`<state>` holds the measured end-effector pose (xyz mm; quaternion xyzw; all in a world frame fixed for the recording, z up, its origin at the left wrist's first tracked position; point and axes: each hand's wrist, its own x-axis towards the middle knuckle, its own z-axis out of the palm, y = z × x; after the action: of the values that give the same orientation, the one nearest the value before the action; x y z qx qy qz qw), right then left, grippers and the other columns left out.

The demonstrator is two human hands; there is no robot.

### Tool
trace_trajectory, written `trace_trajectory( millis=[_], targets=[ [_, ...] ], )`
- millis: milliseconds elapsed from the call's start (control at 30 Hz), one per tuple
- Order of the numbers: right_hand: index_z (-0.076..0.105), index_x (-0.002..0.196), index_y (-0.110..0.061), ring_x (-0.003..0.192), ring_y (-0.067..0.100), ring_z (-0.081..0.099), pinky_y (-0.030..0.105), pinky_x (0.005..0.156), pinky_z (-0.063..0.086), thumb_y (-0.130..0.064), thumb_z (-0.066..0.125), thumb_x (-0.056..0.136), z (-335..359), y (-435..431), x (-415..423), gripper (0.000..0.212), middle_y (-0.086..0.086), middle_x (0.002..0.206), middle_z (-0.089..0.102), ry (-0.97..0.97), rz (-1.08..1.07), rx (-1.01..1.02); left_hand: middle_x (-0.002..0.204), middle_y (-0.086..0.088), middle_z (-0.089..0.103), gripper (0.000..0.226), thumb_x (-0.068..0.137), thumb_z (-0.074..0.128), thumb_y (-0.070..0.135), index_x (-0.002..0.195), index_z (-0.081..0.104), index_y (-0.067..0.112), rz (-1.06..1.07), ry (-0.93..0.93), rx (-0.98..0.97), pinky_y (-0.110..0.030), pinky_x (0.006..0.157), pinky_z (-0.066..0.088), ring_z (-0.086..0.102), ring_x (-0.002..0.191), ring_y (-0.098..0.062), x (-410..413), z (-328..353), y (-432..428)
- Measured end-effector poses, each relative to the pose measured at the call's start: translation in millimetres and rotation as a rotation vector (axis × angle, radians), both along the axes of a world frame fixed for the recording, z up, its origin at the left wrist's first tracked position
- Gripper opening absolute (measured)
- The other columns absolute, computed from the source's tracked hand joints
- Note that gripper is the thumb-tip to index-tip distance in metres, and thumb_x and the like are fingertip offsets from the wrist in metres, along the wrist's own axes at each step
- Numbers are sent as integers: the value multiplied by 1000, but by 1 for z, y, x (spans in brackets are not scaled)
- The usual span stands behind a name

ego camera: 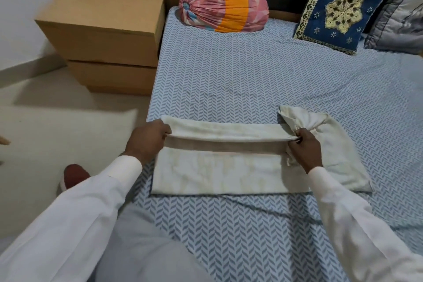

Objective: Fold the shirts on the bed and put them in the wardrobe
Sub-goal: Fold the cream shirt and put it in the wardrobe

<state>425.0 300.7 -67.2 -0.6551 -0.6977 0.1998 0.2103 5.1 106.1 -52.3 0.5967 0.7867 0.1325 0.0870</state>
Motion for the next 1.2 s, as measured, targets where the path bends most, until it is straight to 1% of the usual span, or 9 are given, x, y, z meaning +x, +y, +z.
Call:
trace_trajectory(
  millis=[367,467,533,633,767,867,1000,1067,1200],
  targets=[
    [73,102,-25,115,32,48,39,94,46,-33,71,79,-3,-26,-1,24,6,103,48,-172,14,-115,103,-10,67,35,70,54,22,99,73,14,33,206,-99,-44,83,51,58,99,-34,27,-19,-19],
    [70,87,-28,103,31,51,40,88,48,-40,72,73,-6,-20,-9,19,2,96,49,-187,-13,85,153,-19,38,69,81,36,33,146,45,12,-19,78,-159,-49,116,28,32,143,-36,46,-22,2],
    [66,84,-28,95,30,54,41,80,48,-43,69,70,-13,-10,-17,21,1,93,55,-212,63,206,164,-14,12,68,96,22,45,158,18,18,-18,-19,-233,-46,122,12,9,152,-31,54,-32,15],
    [69,91,-25,90,32,54,40,76,44,-39,67,72,-18,1,-35,23,5,97,57,-430,255,344,166,-12,-5,71,101,19,58,159,1,22,72,55,-373,-49,121,-3,-7,152,-31,57,-45,24],
    [64,110,-19,96,36,55,42,78,41,-38,58,79,-18,35,-57,36,11,106,59,-625,265,287,162,-24,12,69,100,23,47,156,19,7,147,101,-275,-52,121,1,4,151,-40,75,-39,47],
    [45,137,-17,114,39,51,45,88,43,-35,60,87,-17,64,-66,56,18,128,52,-633,126,-33,158,-29,21,80,90,9,51,154,25,5,-151,-15,-93,-53,119,16,17,148,-45,104,-39,72],
    [36,142,-17,119,38,57,44,93,47,-27,65,88,-8,83,-64,62,19,127,57,-341,-10,-185,164,-10,-13,88,82,-3,74,158,-4,30,-312,2,-304,-50,120,-11,-17,151,-30,130,-62,75],
    [42,136,-21,113,35,63,41,90,48,-33,72,83,10,82,-44,61,15,119,65,-66,-279,-115,163,-10,-16,98,76,-13,83,157,-4,30,-312,58,-265,-50,118,-15,-22,149,-28,132,-75,71],
    [45,124,-20,106,38,64,36,84,47,-24,56,83,32,43,26,42,18,120,64,497,-897,27,164,-13,10,89,87,2,78,157,20,26,-314,67,-214,-52,118,-2,3,151,-32,130,-83,67]
  ],
)
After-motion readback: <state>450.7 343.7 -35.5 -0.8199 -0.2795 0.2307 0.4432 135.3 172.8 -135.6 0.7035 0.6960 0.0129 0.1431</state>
